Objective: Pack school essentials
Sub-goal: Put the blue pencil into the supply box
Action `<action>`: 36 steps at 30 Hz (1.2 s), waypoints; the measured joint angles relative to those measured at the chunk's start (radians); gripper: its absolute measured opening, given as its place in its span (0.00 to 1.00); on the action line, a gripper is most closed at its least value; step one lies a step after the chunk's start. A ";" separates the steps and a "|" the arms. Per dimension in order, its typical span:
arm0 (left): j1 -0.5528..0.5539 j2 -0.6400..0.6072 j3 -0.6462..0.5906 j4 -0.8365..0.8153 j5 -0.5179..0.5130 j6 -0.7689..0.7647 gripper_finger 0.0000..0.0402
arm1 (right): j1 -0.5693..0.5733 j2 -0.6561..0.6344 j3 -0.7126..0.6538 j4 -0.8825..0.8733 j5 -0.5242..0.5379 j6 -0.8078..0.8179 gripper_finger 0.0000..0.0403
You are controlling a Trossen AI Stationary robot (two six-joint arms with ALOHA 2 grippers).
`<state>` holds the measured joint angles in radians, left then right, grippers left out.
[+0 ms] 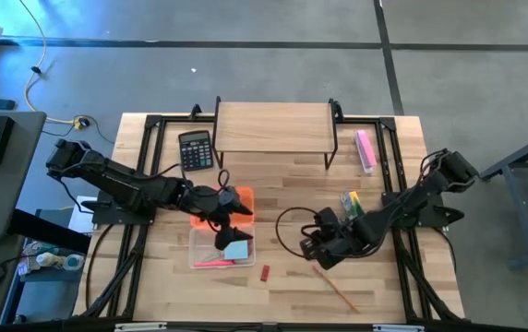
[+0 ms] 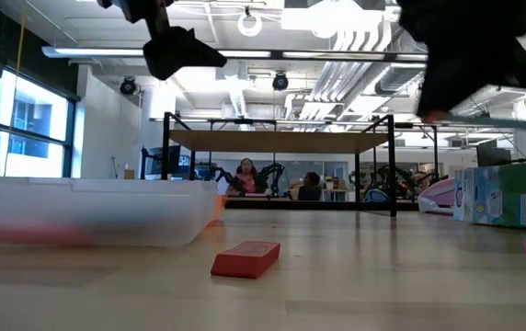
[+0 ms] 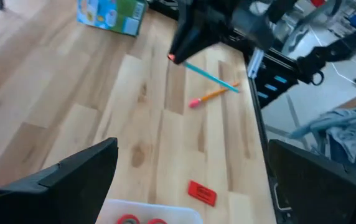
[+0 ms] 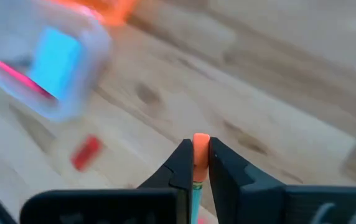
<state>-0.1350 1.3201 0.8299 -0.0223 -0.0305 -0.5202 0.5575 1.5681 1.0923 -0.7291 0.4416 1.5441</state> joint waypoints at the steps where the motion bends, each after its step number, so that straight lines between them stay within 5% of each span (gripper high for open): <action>1: -0.004 0.000 0.000 0.000 0.001 0.000 0.99 | 0.000 0.000 0.016 0.000 0.027 0.000 0.05; 22: -0.077 0.000 0.000 0.210 -0.008 0.003 0.99 | -0.011 -0.002 0.348 -0.004 0.407 -0.253 0.05; 28: -0.075 0.000 0.000 0.215 -0.023 -0.010 0.99 | -0.036 -0.003 0.384 0.147 0.465 -0.426 0.05; 36: -0.051 0.000 0.000 0.275 -0.025 -0.008 0.79 | -0.111 -0.003 0.385 0.393 0.440 -0.717 0.05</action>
<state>-0.1856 1.3201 0.8299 0.2529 -0.0555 -0.5285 0.4465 1.5654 1.4776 -0.3365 0.8814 0.8268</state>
